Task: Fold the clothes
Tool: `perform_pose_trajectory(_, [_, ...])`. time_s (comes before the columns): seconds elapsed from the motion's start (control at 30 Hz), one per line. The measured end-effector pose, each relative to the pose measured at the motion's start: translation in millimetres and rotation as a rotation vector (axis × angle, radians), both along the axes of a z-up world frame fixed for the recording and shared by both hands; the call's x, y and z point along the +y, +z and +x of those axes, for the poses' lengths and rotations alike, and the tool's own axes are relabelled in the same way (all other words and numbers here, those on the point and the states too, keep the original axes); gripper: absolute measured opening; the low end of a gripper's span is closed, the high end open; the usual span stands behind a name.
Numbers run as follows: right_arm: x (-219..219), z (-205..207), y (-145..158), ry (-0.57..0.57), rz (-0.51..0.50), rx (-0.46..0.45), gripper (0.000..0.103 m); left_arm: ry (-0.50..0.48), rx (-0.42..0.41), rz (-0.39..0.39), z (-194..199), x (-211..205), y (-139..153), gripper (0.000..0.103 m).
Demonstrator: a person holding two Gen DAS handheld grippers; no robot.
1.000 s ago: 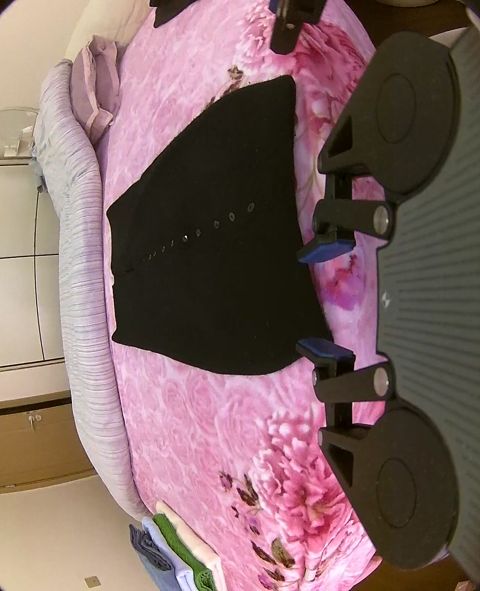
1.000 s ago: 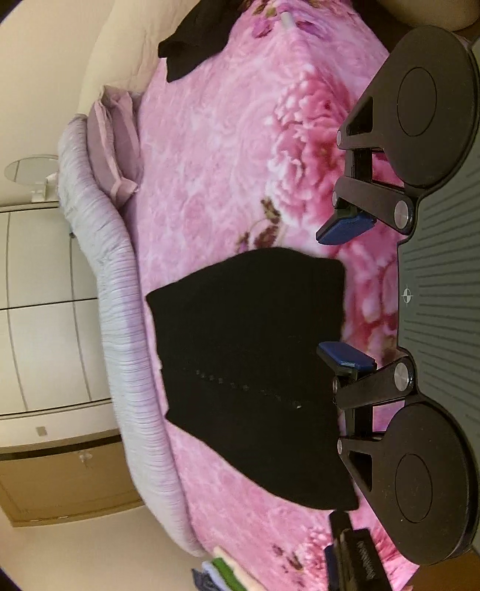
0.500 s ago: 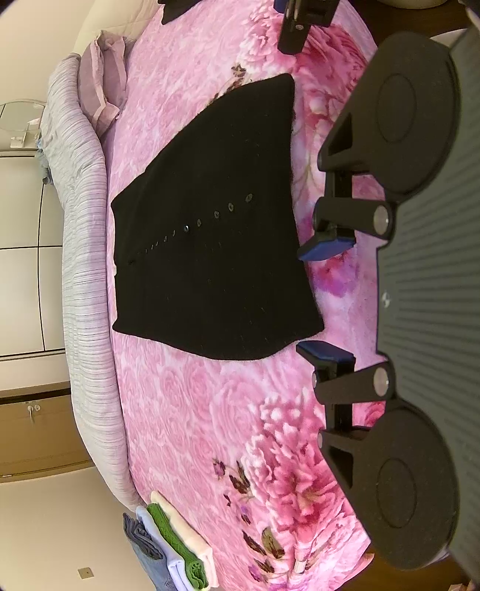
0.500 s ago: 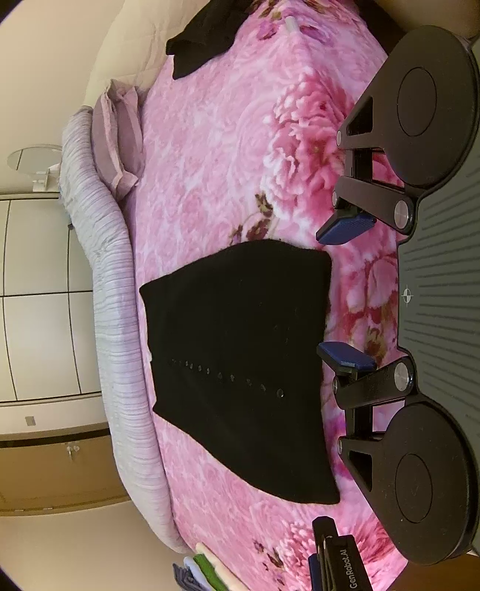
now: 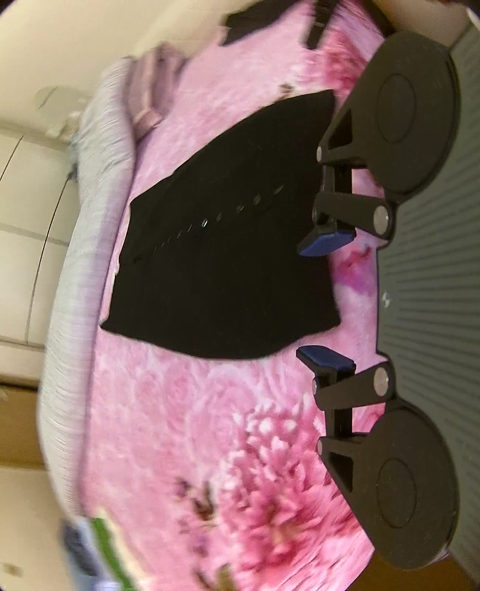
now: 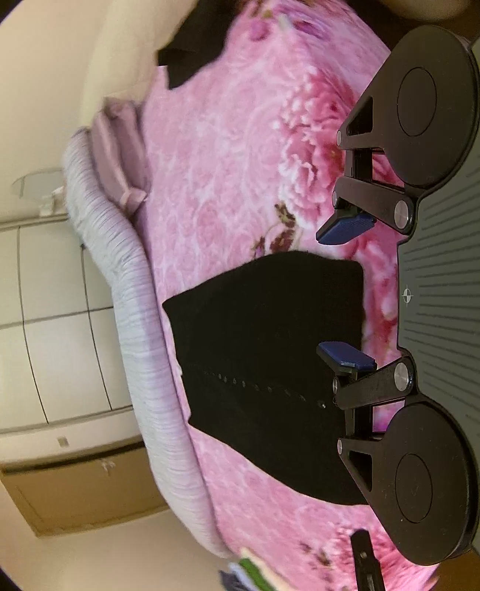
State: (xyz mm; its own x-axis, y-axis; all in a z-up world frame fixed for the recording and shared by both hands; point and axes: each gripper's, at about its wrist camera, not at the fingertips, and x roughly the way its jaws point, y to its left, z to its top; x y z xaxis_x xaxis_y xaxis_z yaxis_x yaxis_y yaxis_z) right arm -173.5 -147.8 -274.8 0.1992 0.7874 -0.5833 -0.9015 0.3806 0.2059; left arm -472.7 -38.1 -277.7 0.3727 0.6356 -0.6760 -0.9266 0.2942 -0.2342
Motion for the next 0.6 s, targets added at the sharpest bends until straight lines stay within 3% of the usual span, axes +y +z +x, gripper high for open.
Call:
perform_pose_trajectory(0.17, [24.8, 31.4, -36.3, 0.006, -0.099, 0.082, 0.062, 0.075, -0.196, -0.173, -31.3, 43.9, -39.3, 0.049])
perform_pose_trajectory(0.33, [35.8, 56.5, -48.5, 0.077, -0.070, 0.176, 0.062, 0.112, -0.406, -0.321, -43.8, 74.0, -73.4, 0.049])
perform_pose_trajectory(0.6, [63.2, 119.5, -84.6, 0.040, -0.035, 0.613, 0.062, 0.099, -0.588, -0.389, -49.4, 102.9, -97.4, 0.051])
